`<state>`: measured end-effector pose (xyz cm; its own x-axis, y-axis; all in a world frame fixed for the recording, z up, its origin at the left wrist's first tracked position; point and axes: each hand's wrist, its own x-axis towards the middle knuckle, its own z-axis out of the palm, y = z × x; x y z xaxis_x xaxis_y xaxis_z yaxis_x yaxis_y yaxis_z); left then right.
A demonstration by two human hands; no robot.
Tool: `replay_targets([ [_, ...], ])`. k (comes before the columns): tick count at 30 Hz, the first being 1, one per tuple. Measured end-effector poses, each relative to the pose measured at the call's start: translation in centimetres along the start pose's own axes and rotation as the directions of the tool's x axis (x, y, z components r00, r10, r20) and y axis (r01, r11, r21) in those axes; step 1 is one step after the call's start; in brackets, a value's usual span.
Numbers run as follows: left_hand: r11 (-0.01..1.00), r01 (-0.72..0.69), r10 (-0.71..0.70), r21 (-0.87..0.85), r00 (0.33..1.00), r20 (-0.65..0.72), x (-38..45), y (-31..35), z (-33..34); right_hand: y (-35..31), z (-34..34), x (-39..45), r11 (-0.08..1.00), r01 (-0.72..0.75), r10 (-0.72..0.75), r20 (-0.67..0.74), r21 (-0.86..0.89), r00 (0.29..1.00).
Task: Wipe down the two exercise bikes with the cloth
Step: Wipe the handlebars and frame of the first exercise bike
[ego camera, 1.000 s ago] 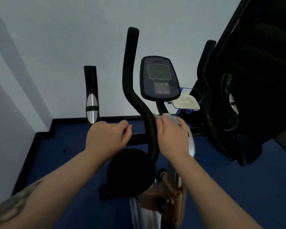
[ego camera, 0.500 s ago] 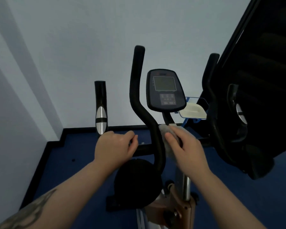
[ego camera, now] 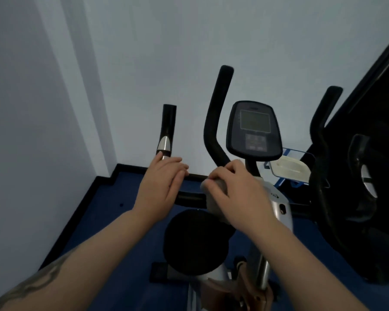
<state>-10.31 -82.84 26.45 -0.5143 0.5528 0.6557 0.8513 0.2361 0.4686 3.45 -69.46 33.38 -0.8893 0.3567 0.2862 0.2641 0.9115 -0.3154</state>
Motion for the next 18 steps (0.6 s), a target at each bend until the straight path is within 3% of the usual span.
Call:
replay_targets([
  [6, 0.998, 0.041, -0.042, -0.043, 0.999, -0.015, -1.9, -0.3, 0.5, -1.7, 0.8, 0.7, 0.986, 0.065, -0.045, 0.130, -0.154, 0.990],
  [11, 0.989, 0.098, -0.106, -0.109, 0.992, -0.062, -1.9, -0.6, 1.1, -2.5, 2.0, 2.0, 0.995, -0.032, 0.014, 0.179, 0.097, 0.984],
  [14, 0.997, 0.062, -0.062, -0.047, 0.998, 0.000, -1.9, -1.5, 0.5, -1.6, 1.5, 1.2, 0.975, -0.114, 0.084, 0.159, 0.190, 0.984],
  [18, 0.997, -0.069, 0.065, 0.026, 0.989, 0.135, -0.9, -3.5, -1.3, -3.4, 2.5, 1.1, 0.979, -0.200, 0.191, 0.141, 0.051, 0.972],
])
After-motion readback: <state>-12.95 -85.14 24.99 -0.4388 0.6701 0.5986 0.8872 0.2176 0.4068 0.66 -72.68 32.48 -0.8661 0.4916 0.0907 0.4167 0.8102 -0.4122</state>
